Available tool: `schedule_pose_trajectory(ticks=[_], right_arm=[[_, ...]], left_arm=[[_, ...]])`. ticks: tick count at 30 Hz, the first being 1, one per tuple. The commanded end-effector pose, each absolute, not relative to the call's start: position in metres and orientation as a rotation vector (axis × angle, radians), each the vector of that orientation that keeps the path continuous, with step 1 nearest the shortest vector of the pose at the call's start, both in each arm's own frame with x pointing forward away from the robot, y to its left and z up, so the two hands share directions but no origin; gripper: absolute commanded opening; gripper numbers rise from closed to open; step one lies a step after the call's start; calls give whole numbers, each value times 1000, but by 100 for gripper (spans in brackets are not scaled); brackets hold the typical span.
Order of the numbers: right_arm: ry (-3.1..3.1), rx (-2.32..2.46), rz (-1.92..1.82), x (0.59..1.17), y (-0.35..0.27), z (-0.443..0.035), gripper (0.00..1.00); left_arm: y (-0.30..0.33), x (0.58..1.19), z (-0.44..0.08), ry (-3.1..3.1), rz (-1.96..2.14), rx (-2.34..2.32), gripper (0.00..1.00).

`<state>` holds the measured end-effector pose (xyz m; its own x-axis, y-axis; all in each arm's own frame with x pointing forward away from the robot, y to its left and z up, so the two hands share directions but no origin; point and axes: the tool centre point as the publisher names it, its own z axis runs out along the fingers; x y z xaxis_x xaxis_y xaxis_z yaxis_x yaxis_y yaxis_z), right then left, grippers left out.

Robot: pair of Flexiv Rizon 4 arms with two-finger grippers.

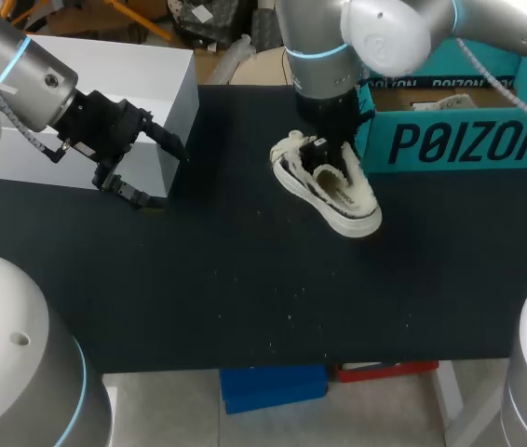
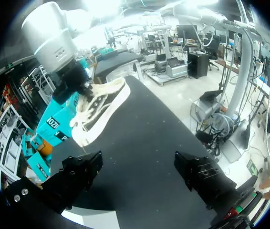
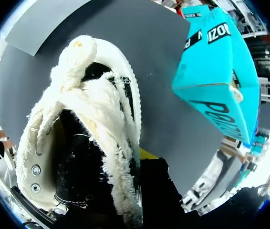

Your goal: Take the shoe out of the shoebox, open the shoe tongue, remove and reinsert the insole, then place the shoe into the shoebox

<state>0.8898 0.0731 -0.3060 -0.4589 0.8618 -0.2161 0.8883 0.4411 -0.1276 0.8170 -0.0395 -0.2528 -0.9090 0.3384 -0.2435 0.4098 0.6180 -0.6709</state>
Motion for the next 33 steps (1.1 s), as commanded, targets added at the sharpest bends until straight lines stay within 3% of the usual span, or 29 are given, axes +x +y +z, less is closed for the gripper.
schedule_pose_trajectory(ticks=[1,9,33], right_arm=[[2735,887,-294,893,61,-171,0],[2903,2,-175,937,33,-112,0],[2903,2,-175,937,33,-112,0]], left_arm=[[-40,816,-253,2740,-1168,634,100],[-40,816,-253,2740,-1168,634,100],[-40,816,-253,2740,-1168,634,100]])
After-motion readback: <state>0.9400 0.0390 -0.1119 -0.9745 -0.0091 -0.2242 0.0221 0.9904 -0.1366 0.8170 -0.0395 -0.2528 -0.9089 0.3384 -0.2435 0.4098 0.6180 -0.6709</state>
